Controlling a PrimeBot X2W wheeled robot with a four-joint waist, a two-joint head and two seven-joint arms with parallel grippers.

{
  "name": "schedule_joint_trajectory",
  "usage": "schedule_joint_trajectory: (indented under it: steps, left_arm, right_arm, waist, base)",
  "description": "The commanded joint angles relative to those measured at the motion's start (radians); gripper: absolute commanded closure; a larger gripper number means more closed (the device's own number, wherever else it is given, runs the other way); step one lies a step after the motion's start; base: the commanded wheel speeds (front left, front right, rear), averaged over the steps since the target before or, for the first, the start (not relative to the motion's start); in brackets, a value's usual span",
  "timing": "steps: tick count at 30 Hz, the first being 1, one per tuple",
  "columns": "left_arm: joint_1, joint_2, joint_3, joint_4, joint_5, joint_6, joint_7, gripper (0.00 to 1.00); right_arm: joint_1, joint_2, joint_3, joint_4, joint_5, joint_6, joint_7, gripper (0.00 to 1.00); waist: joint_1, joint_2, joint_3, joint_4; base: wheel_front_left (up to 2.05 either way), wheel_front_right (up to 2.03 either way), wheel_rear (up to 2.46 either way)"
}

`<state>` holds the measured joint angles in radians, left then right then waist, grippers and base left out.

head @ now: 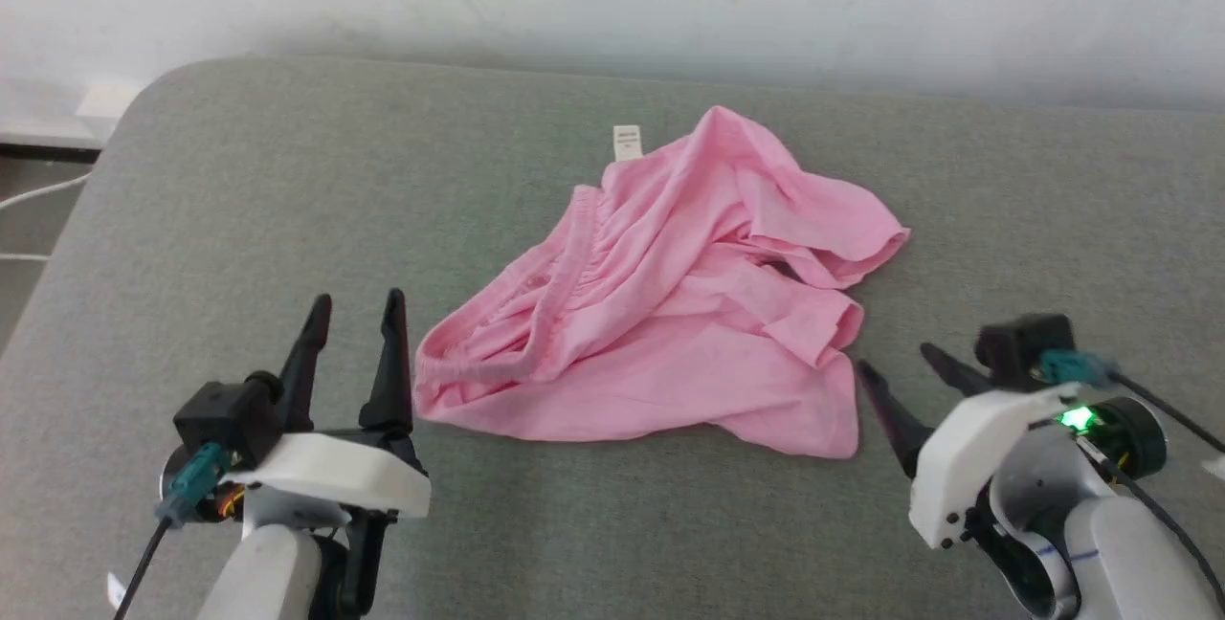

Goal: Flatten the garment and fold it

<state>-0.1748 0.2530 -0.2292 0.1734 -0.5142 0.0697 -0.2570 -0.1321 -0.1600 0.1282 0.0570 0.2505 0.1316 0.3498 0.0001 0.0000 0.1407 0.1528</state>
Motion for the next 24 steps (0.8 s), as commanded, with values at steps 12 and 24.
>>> schedule_joint_trajectory:
  steps: [12, 24]
  left_arm:
    - [0.136, -0.136, 0.069, -0.088, 0.259, -0.108, -0.005, 0.0]
    - [0.143, -0.182, 0.133, -0.065, 0.307, -0.166, -0.005, 0.0]
  right_arm:
    - [-0.133, -0.025, 0.067, 0.215, 0.042, -0.001, 0.404, 0.0]
    - [-0.098, -0.131, 0.086, 0.17, 0.021, -0.001, 0.378, 1.0]
  waist:
    - [-0.0001, 0.0, 0.01, 0.135]
    - [-0.0001, 0.0, -0.011, 0.084]
  base:
    - [0.0, 0.0, 0.0]
    - [0.0, 0.0, 0.0]
